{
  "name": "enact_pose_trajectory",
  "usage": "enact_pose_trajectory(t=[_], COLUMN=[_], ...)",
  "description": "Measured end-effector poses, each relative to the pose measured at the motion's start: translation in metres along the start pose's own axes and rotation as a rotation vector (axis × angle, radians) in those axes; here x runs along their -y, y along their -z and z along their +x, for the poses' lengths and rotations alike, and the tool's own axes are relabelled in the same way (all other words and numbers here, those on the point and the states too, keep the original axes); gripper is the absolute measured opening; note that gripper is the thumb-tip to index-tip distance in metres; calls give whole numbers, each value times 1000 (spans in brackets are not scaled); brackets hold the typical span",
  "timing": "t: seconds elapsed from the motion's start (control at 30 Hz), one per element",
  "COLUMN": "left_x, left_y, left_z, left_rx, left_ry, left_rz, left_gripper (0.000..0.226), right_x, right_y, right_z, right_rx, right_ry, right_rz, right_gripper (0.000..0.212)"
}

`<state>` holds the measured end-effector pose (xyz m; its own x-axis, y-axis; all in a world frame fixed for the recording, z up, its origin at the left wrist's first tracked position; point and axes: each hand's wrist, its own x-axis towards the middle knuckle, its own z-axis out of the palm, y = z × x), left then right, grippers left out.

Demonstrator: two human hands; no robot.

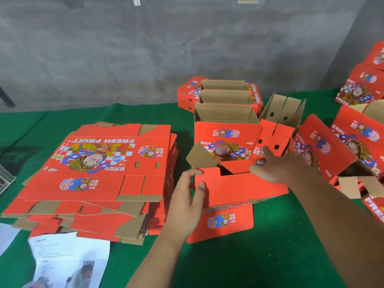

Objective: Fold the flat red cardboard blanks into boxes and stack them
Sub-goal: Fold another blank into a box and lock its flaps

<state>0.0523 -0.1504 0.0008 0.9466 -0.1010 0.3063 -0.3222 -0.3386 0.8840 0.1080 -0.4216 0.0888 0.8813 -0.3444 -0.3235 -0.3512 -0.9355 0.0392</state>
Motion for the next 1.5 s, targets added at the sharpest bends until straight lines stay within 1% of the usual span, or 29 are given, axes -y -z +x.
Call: enact_pose_trajectory(t=[0.1,0.17,0.23,0.3,0.37,0.4,0.47,0.57,0.63,0.67,0.73,0.8,0.87,0.9,0.93,0.97,1.0,1.03,1.07,1.1,1.13,1.17,1.23,1.3,1.33,1.37,1.4,1.47,1.5], left_x=[-3,-2,2,7,11,12,15,5,2,2,2,4,6,6,4,3,2,1,1,1,1,2,2,2,2,2,3,6,7], left_y=[-1,-1,-1,2,9,12,16,13,6,4,1,1,2,2,1,0,-1,-2,-2,-1,0,1,1,-1,-1,-1,-1,-1,-1], left_z=[10,16,19,19,20,21,18,8,5,5,7,9,10,10,10,10,10,10,10,10,10,10,7,4,3,4,5,8,8], left_rx=[-14,-34,-107,-197,-244,-253,-242,-203,-177,-177,-197,-226,-249,-252,-253,-256,-260,-263,-264,-265,-265,-264,-256,-252,-260,-273,-285,-298,-297], left_ry=[20,78,134,184,205,210,197,206,167,129,92,121,159,169,174,173,169,166,163,157,152,151,149,140,143,156,172,181,177], left_rz=[-35,-101,-171,-252,-269,-242,-189,-68,84,184,311,356,390,404,416,430,444,453,454,452,449,444,426,386,350,318,300,336,376], left_gripper=[36,30,28,40,63,72,81,100,110,111,108,104,102,102,103,104,104,104,105,106,107,108,110,104,98,91,86,79,78], right_x=[5,10,14,16,14,14,15,23,29,31,34,35,34,34,35,38,41,44,46,45,43,38,30,24,21,18,16,9,7], right_y=[1,-3,-8,-13,-17,-18,-19,-25,-28,-28,-28,-31,-30,-29,-28,-26,-23,-22,-22,-22,-21,-19,-12,-3,3,9,12,15,15], right_z=[-5,-9,-14,-18,-19,-20,-21,-19,-19,-19,-20,-19,-19,-18,-18,-18,-20,-22,-24,-23,-22,-18,-9,-2,-2,-2,-3,-2,-1], right_rx=[-21,-58,-135,-282,-412,-444,-499,-559,-560,-546,-519,-544,-632,-698,-776,-831,-807,-713,-595,-482,-384,-307,-162,-118,-86,-37,11,72,63], right_ry=[67,115,125,131,156,171,191,222,251,240,195,165,194,234,294,371,445,492,475,402,345,313,281,288,290,286,291,322,360], right_rz=[57,102,152,160,112,88,2,-230,-280,-277,-286,-297,-256,-215,-193,-209,-272,-335,-354,-320,-250,-181,-110,-64,12,160,358,767,899], right_gripper=[98,90,78,59,44,44,46,39,32,29,31,39,54,66,74,71,61,49,39,34,33,39,58,70,78,84,85,73,69])
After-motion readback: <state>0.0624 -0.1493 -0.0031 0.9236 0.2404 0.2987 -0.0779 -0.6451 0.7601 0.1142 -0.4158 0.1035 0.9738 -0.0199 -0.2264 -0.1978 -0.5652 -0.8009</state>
